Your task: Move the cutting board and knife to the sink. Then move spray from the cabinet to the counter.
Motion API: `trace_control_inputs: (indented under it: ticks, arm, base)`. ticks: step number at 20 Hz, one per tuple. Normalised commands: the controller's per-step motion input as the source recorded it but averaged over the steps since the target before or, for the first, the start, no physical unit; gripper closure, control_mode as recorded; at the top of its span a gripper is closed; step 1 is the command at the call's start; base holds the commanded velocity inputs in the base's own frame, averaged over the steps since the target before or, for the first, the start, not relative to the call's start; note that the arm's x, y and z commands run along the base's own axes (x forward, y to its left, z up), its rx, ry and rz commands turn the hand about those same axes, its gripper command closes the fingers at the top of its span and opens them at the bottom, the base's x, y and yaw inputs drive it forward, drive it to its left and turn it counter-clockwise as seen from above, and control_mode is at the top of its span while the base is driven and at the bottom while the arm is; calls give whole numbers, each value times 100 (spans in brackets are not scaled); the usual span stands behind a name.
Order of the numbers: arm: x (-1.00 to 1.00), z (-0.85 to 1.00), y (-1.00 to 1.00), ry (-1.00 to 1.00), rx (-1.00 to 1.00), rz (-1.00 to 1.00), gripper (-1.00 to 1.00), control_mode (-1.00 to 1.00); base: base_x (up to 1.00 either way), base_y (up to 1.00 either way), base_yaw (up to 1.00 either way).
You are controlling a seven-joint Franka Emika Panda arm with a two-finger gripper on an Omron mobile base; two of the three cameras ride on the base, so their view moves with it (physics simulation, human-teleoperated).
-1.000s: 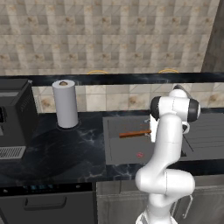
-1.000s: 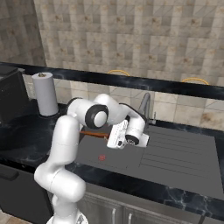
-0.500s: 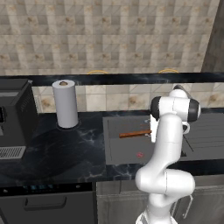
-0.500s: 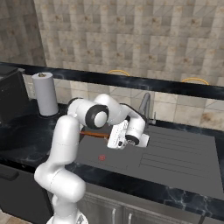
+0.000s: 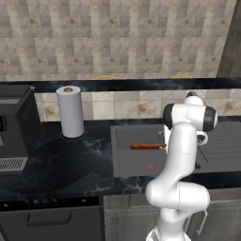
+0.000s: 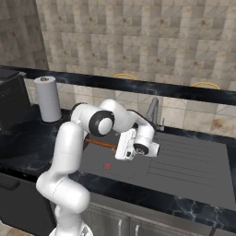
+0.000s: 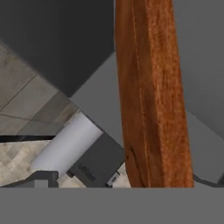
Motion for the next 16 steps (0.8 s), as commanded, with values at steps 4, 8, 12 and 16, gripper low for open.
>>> trace_control_inputs:
  ticks: [4, 8, 12, 16]
  arm:
    - [-25, -7, -16, 0, -13, -1, -100, -100]
    - [-25, -6, -15, 0, -16, -1, -100, -100]
    - [-27, -3, -8, 0, -20, -3, -100, -100]
    - [-29, -5, -3, 0, -24, -5, -100, -100]
  base:
    - [0, 0, 0]
    - [0, 0, 0]
    - [0, 0, 0]
    - [0, 0, 0]
